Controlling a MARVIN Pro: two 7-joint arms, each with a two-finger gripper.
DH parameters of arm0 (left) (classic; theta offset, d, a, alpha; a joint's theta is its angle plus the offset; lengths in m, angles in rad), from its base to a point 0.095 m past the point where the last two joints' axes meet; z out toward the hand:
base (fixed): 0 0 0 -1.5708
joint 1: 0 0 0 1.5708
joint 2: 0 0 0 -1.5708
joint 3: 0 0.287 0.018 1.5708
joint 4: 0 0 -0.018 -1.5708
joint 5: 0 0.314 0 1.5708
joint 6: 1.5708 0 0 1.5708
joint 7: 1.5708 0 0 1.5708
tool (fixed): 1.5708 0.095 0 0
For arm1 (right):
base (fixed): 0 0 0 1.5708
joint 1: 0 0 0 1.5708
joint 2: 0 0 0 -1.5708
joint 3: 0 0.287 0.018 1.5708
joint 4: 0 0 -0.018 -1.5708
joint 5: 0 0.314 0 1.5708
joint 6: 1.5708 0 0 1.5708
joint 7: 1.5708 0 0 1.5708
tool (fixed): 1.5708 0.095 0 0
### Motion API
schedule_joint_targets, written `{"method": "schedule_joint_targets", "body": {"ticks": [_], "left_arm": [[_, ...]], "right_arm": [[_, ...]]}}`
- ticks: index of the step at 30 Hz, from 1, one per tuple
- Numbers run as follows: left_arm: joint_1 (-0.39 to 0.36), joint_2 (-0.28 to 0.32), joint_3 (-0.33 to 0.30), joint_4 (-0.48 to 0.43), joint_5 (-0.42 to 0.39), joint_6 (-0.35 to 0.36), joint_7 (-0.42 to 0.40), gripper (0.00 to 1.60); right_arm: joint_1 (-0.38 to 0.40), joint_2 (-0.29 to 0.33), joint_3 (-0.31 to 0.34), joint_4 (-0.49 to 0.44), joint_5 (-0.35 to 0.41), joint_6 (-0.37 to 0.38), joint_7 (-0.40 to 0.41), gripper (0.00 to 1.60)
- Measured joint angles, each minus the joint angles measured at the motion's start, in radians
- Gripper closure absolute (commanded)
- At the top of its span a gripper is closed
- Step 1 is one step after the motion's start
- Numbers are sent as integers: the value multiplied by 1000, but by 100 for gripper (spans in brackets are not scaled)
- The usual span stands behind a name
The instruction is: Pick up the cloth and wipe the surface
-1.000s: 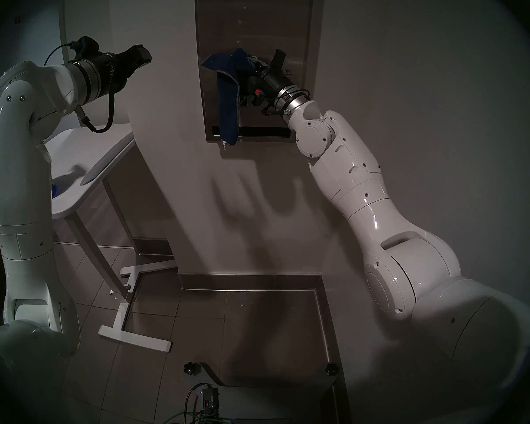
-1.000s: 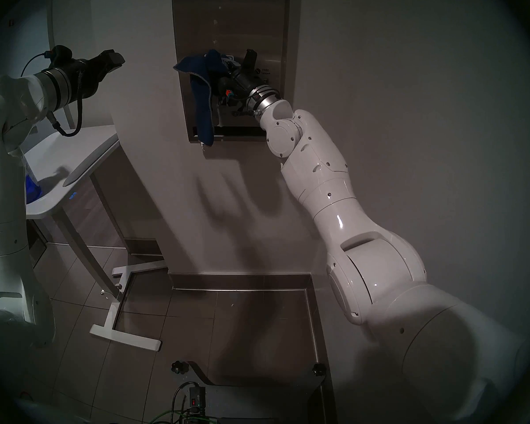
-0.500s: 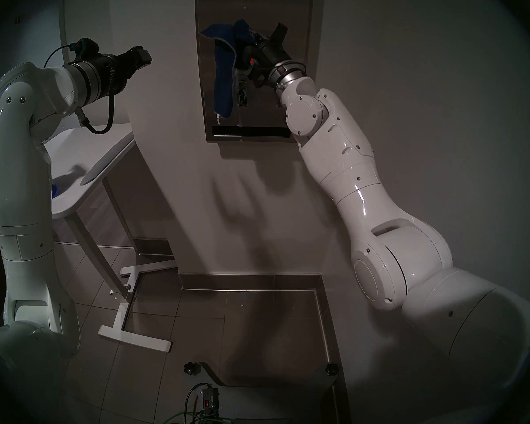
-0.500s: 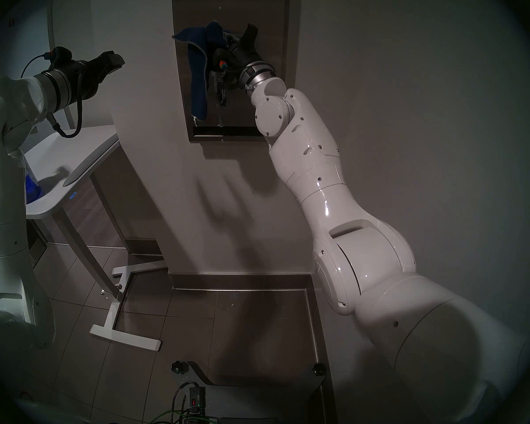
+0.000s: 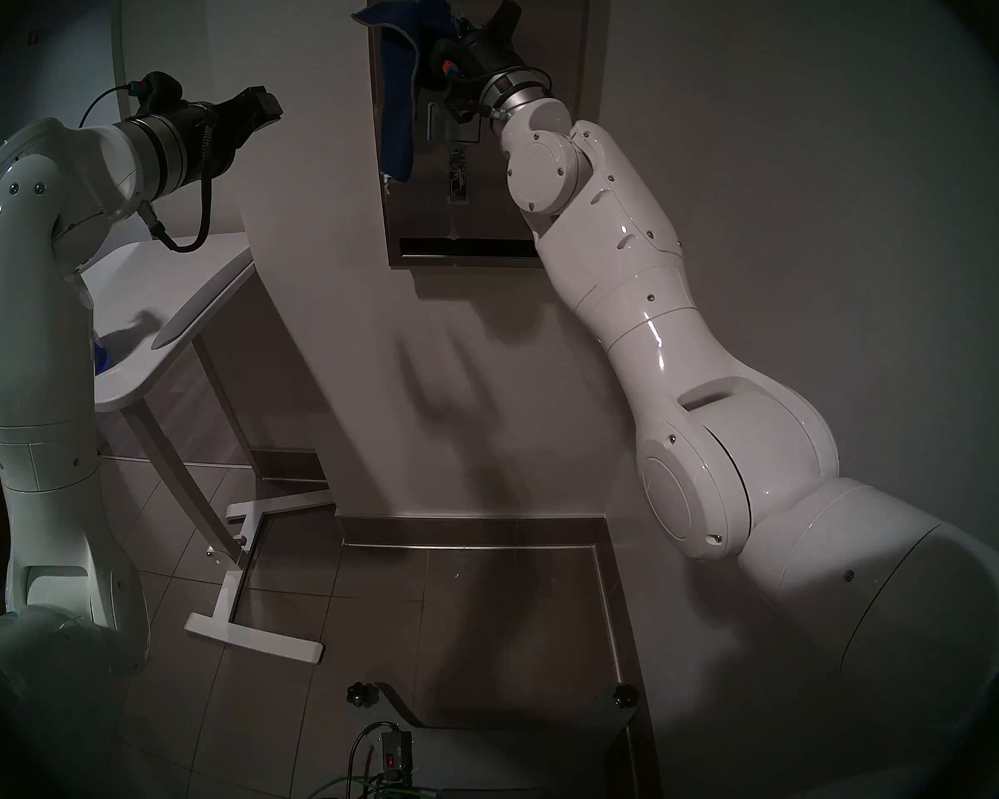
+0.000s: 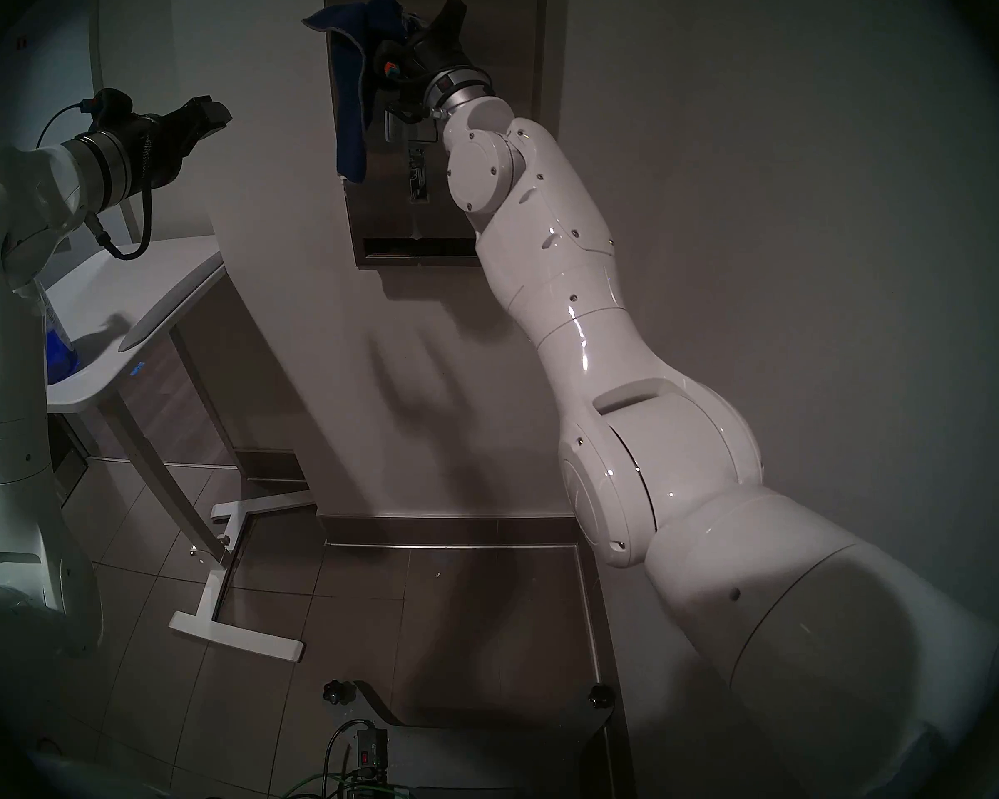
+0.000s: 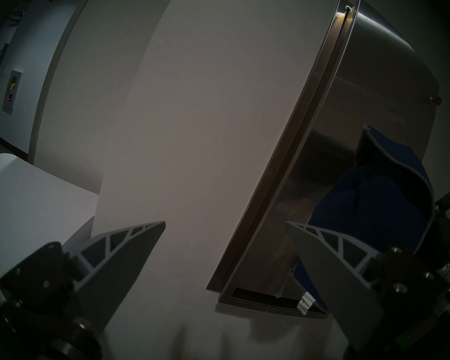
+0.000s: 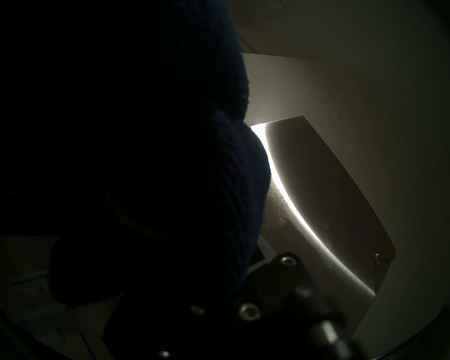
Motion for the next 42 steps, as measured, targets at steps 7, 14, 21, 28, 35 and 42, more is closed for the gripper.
{"method": "schedule_joint_targets", "body": {"ticks": [7,14,21,28,35,42], "left_arm": [[-1,3,-4,2,1,-2,-1,0],[-1,5,-9,4,7,-8,-1,0],[-1,6,-9,6,19,-16,-4,0],[-6,6,-1,17,31,-22,-10,0],[-14,7,9,28,43,-26,-15,0],[-20,8,16,34,51,-28,-17,0]], "right_arm": [[41,-40,-29,120,-15,-20,-32,160],[51,-41,-49,197,-26,-102,-99,160],[11,-5,-66,154,-43,-157,-121,160],[-67,34,-69,82,-50,-177,-109,160],[-143,64,-68,14,-51,-188,-63,160],[-207,84,-66,-52,-48,-182,0,160]]}}
